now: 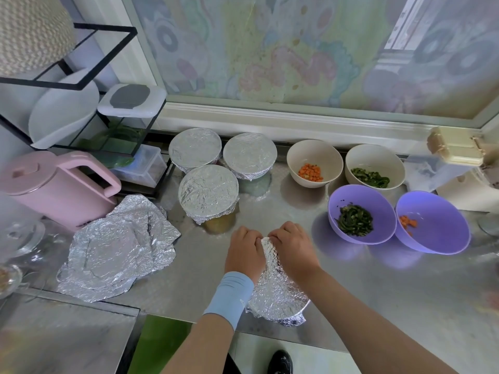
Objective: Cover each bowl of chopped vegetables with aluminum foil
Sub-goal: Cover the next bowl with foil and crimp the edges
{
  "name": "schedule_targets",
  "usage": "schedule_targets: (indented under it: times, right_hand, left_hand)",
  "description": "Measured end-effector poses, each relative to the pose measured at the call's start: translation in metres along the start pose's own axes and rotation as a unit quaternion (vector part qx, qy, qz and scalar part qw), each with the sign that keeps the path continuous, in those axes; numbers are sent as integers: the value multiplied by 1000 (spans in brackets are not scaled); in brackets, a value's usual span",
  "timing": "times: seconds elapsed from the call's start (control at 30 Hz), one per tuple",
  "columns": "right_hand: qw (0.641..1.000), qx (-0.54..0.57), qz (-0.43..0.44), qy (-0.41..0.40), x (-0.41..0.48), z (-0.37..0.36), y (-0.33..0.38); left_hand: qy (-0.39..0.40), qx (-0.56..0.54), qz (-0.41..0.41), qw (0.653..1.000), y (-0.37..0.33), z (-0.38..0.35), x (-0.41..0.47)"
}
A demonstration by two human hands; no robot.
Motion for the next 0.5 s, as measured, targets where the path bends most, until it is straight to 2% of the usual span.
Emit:
schedule_targets:
  times: [0.17, 0.37, 0.5]
  right_hand:
    - [1000, -10, 11, -26, -2, 6, 0]
    - [1000, 19, -18, 1, -5, 2, -6]
    - [1000, 15, -7, 14, -2, 5, -3]
  left_hand:
    - [6, -21, -21, 1000, 0, -2, 1]
    - [6, -37, -8, 999, 2, -4, 1]
    - [1, -30, 15, 999, 4, -4, -4]
Point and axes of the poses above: each hand's wrist, its own x-axis towards the middle knuckle, its own z-axis out of the back of the hand, y = z × x, the point moved 7 cm from there along x, towards the middle knuckle, and after that the axes turned 13 degrees about -y, right-handed, at the moved point
